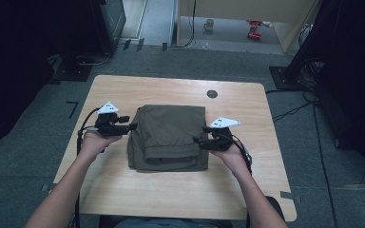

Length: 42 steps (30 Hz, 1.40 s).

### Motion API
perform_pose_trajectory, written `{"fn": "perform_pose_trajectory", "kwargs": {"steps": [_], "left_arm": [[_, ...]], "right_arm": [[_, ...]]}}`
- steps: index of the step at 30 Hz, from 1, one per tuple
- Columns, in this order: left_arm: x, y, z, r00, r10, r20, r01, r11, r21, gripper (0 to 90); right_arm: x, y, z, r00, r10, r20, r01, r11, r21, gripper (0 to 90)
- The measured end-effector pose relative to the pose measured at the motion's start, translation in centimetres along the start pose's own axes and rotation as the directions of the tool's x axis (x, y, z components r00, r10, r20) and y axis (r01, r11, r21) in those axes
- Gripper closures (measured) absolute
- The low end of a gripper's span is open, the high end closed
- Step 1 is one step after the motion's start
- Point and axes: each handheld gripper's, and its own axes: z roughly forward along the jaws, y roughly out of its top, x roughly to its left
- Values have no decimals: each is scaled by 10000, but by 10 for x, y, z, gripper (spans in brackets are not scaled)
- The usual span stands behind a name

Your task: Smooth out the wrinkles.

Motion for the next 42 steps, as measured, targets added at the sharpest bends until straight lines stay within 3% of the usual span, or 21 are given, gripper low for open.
{"fn": "perform_pose_trajectory", "kwargs": {"steps": [9,18,22,29,32,42], "left_arm": [[-11,-14,-11,9989,469,-21,-469,9989,-78,418],[-10,-26,-14,9993,370,-46,-369,9993,95,411],[-9,-32,-14,9985,544,-32,-542,9980,311,407],[-1,-46,-16,9982,480,-350,-465,9981,416,395],[3,-50,-15,9976,473,-505,-439,9967,681,383],[14,-63,-12,9951,337,-924,-248,9951,954,361]], "right_arm": [[-13,-4,-7,9994,195,279,-190,9996,-193,369],[-26,-10,-12,9971,391,660,-378,9991,-194,352],[-32,-13,-13,9957,421,823,-405,9990,-205,326],[-45,-22,-13,9905,479,1292,-461,9988,-169,280],[-50,-27,-12,9879,160,1541,-168,9999,38,259],[-71,-39,-11,9808,879,1742,-906,9959,72,256]]}}
